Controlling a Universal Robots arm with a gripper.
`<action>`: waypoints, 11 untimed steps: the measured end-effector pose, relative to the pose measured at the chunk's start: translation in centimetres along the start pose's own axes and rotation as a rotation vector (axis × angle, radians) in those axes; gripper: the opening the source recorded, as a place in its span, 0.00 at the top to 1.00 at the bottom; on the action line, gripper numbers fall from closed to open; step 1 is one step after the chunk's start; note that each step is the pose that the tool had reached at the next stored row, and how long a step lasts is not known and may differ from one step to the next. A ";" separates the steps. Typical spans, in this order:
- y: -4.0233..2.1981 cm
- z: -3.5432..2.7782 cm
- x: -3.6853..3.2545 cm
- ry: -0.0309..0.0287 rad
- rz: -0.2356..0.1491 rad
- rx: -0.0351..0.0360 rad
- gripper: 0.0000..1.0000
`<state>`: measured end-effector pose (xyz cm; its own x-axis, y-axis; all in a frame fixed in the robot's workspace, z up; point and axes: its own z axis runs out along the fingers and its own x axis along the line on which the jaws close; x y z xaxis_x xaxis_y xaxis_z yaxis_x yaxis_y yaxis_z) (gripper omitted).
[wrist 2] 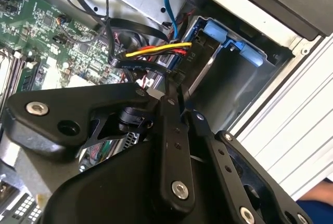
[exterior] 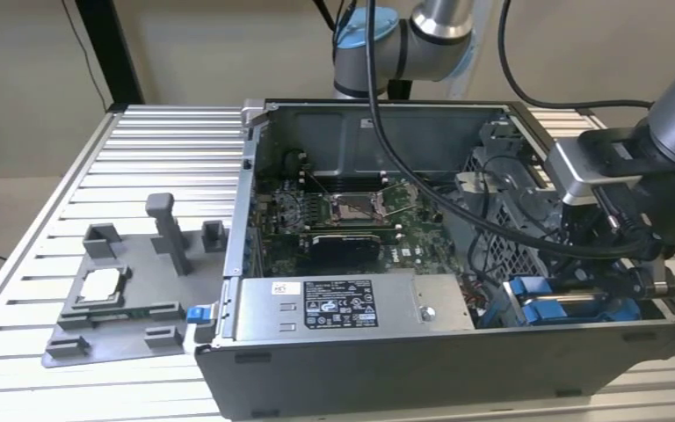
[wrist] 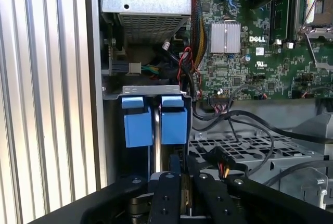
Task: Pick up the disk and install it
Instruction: 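Insert the second disk wire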
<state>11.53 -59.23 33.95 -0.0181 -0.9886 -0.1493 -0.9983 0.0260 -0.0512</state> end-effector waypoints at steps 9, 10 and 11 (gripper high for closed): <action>0.01 0.20 0.03 -0.0023 0.000 0.0032 1.00; 0.01 0.24 0.04 -0.0022 0.000 0.0032 1.00; 0.02 0.30 0.05 -0.0021 0.000 0.0032 1.00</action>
<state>11.53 -59.24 33.65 -0.0175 -0.9883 -0.1514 -0.9982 0.0260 -0.0545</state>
